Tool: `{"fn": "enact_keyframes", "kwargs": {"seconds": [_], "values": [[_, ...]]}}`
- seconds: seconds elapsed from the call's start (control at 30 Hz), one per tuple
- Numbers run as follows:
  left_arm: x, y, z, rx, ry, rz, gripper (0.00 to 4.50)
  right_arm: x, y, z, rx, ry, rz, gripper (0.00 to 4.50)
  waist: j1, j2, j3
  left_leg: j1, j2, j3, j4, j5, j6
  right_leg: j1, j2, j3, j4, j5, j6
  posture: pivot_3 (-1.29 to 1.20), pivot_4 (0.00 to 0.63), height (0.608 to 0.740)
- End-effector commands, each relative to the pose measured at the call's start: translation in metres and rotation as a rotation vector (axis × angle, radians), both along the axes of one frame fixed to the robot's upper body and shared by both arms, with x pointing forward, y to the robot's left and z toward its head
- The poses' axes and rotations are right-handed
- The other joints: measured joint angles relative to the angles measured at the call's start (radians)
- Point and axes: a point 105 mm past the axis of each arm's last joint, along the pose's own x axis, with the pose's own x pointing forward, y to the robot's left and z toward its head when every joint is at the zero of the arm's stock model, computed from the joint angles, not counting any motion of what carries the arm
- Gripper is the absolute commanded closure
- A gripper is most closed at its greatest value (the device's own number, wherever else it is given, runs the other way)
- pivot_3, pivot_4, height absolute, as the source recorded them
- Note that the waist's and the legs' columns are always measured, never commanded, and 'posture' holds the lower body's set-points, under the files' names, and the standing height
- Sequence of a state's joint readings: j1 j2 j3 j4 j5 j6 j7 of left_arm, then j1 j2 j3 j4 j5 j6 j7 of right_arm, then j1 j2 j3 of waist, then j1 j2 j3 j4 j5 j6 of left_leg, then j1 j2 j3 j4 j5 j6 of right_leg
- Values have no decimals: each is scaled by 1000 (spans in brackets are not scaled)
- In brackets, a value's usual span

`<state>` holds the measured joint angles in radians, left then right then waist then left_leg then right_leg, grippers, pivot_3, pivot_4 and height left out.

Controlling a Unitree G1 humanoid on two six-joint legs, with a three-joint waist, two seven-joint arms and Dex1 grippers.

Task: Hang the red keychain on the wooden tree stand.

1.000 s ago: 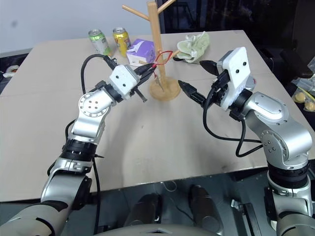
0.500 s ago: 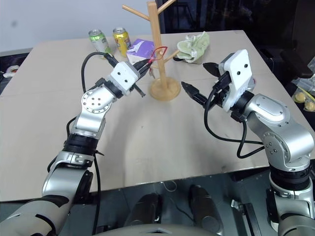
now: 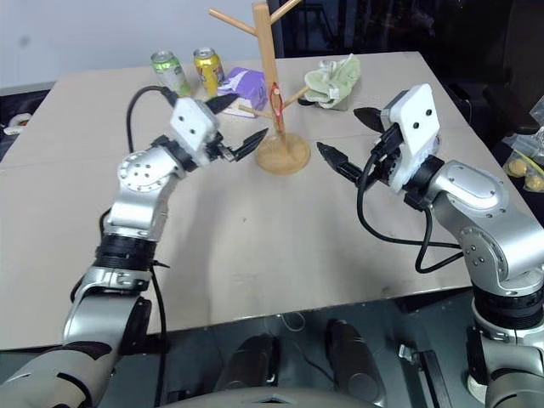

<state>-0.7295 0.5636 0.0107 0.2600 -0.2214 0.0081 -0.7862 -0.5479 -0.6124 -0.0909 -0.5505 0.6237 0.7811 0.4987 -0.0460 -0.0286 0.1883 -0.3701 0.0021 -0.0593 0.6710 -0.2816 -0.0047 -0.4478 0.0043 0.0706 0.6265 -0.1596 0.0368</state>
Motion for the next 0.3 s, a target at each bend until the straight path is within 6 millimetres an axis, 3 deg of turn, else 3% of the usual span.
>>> {"fn": "enact_keyframes", "kwargs": {"seconds": [0.03, 0.17, 0.3], "values": [[-15, 26, 27, -58, 164, -71, 88, -7, -7, 21, -18, -60, 38, 0, -2, 0, 0, 0, 0, 0, 0, 0, 0, 0, 0, 0, 0, 0, 0, 0, 150, 740], [-34, 50, 31, -23, 408, -122, 88, -11, -12, 26, -59, -19, 111, 0, -3, 0, 0, 0, 1, 0, 0, 0, 0, 0, 1, 0, 0, 0, 0, 0, 150, 740], [-30, 67, 33, -34, 435, -84, 88, -9, -20, 32, -76, 3, 134, 0, 3, 0, 0, 0, 0, 0, 0, 0, 0, 0, 0, 0, -1, 0, 0, 0, 150, 740]]}}
